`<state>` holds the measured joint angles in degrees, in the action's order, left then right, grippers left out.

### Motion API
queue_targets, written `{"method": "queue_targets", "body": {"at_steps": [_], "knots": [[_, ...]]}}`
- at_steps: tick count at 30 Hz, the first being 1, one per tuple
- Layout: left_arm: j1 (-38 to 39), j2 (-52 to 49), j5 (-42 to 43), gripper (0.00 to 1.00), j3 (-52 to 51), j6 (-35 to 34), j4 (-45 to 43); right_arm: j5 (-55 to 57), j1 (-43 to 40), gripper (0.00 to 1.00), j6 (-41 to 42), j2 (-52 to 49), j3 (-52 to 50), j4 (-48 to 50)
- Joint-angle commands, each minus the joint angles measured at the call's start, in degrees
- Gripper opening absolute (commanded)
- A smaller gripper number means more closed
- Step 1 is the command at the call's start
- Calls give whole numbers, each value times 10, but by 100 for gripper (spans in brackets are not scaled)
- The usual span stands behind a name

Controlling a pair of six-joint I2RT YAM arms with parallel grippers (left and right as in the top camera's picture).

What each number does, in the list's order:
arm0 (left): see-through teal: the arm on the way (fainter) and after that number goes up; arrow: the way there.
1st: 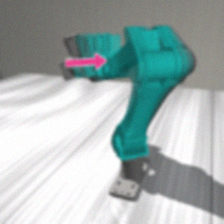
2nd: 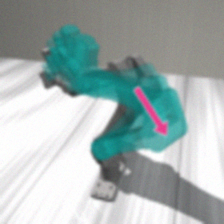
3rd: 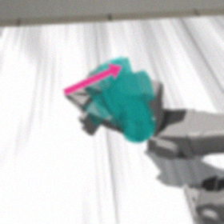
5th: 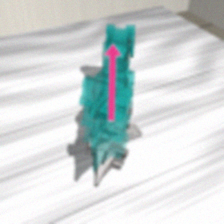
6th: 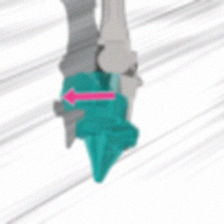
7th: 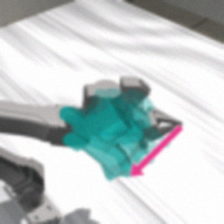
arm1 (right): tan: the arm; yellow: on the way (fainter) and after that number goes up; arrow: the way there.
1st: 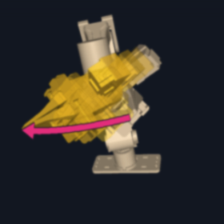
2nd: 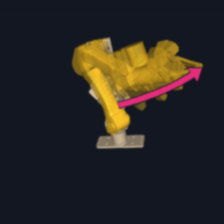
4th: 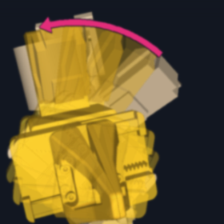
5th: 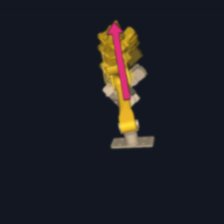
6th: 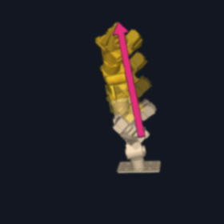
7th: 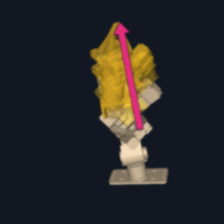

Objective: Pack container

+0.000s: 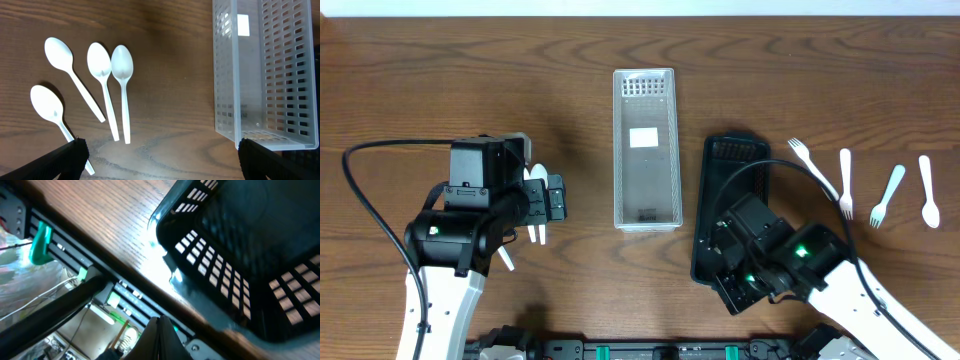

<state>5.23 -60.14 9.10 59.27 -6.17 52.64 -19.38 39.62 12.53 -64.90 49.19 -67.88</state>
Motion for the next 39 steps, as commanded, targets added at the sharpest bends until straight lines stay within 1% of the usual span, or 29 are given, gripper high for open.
{"method": "queue_targets", "body": {"at_steps": [1, 8, 11, 21, 25, 29, 34, 39], "knots": [[-3, -2, 7, 98, 12, 1, 2, -8, 6, 1, 7, -19, -12, 16], [-3, -2, 7, 98, 12, 1, 0, -8, 6, 1, 7, -63, -42, 50], [-3, -2, 7, 98, 12, 1, 0, -8, 6, 1, 22, -74, -57, 65], [-3, -2, 7, 98, 12, 1, 0, 0, 5, 1, 29, -77, -62, 109], [-3, -2, 7, 98, 12, 1, 0, 54, 5, 1, 59, -77, -62, 123], [-3, -2, 7, 98, 12, 1, 1, 100, -1, 1, 68, -77, -62, 146], [-3, -2, 8, 98, 12, 1, 1, 135, -23, 1, 71, -77, -62, 181], [-3, -2, 8, 98, 12, 1, 1, 143, -52, 1, 64, -77, -62, 213]]}}
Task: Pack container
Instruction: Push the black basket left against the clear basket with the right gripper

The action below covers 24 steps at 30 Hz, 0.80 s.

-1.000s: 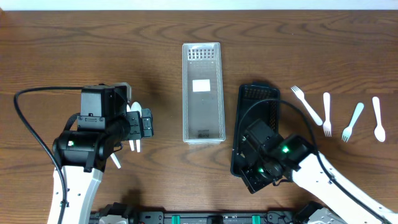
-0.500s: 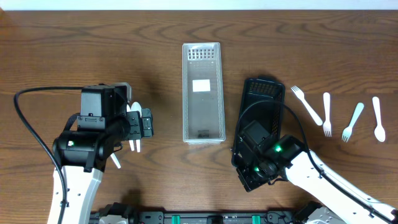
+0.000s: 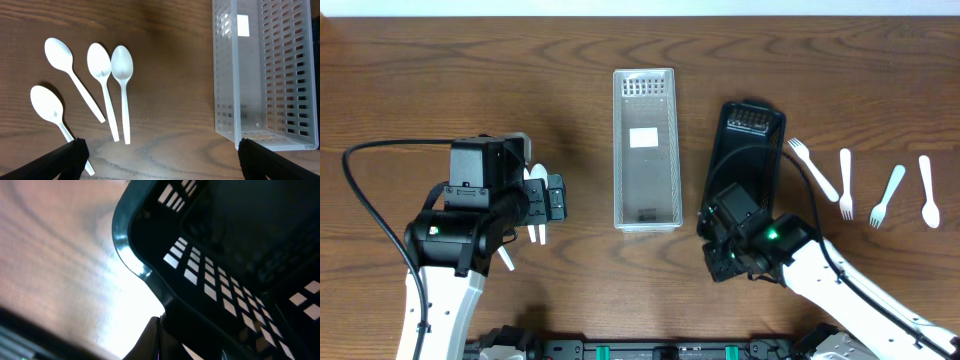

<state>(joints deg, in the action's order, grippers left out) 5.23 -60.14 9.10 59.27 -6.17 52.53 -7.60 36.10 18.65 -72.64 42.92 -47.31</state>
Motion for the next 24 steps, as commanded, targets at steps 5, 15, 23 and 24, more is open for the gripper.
{"method": "queue_targets", "body": {"at_steps": [5, 15, 23, 24], "knots": [[-3, -2, 7, 98, 12, 1, 2, 22, -35, 1, -28, 0, 2, 17], [-3, -2, 7, 98, 12, 1, 2, -16, -14, 1, -86, 2, 122, -20], [-3, -2, 7, 98, 12, 1, 2, 128, -89, 1, -21, 2, 259, -69], [-3, -2, 7, 98, 12, 1, 2, 148, -110, 1, -13, 1, 261, -67]]}}
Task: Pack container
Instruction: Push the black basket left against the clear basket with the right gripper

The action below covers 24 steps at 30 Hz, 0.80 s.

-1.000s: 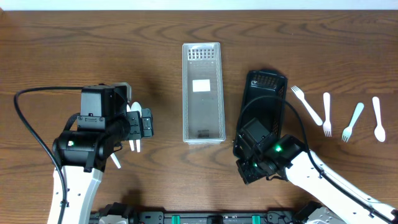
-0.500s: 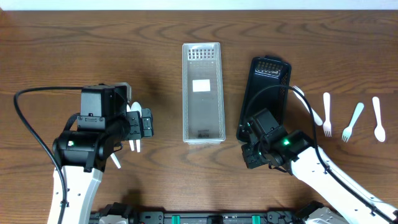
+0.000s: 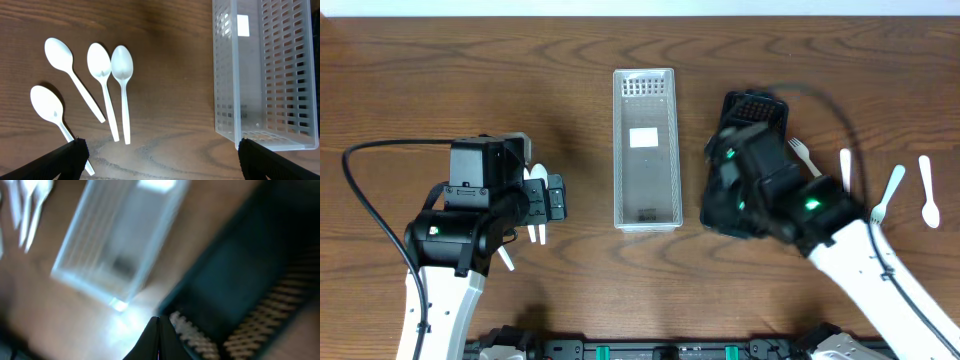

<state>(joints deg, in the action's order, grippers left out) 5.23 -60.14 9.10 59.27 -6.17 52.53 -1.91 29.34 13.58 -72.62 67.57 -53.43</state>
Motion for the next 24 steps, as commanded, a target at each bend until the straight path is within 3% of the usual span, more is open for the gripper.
{"method": "queue_targets", "body": {"at_steps": [1, 6, 10, 24], "knots": [[-3, -2, 7, 98, 12, 1, 2, 103, -66, 1, 40, -2, 15, -3], [-3, -2, 8, 98, 12, 1, 2, 102, -182, 1, 38, -47, 15, -9], [-3, -2, 8, 98, 12, 1, 2, 76, -229, 1, 5, -105, 15, -13], [-3, -2, 7, 98, 12, 1, 2, 64, -235, 1, 0, -246, 14, -5]]}}
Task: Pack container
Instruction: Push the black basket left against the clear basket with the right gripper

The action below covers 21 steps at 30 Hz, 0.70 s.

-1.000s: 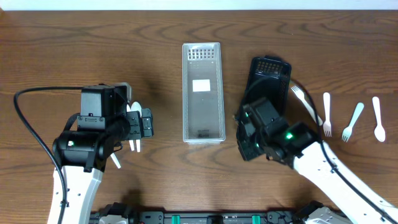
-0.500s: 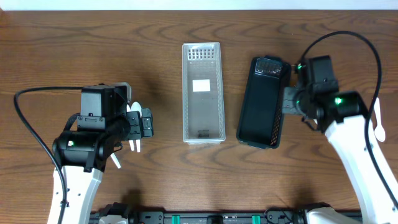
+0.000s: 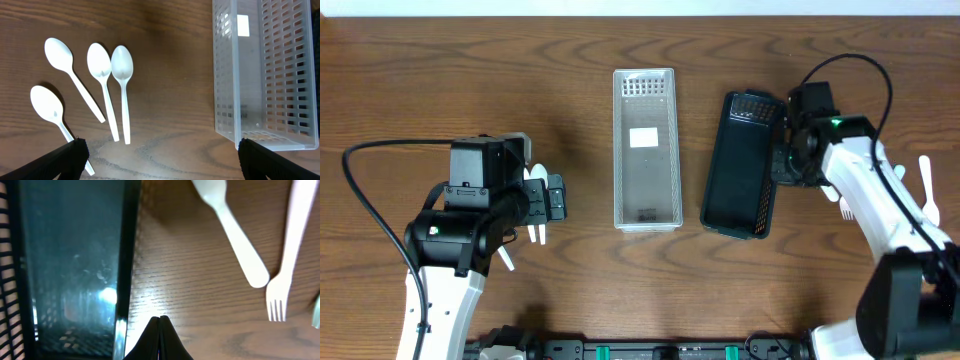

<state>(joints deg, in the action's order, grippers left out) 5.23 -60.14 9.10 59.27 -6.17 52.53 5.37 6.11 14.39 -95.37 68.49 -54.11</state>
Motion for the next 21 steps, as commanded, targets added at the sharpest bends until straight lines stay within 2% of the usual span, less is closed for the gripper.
{"method": "queue_targets", "body": {"at_steps": [1, 7, 21], "knots": [[-3, -2, 7, 98, 12, 1, 2, -14, -3, 1, -8, -25, 5, 4], [-3, -2, 8, 98, 12, 1, 3, -79, -3, 1, -42, -54, 5, 23], [-3, -2, 7, 98, 12, 1, 6, -137, -1, 1, -100, -59, 5, 53]]}}
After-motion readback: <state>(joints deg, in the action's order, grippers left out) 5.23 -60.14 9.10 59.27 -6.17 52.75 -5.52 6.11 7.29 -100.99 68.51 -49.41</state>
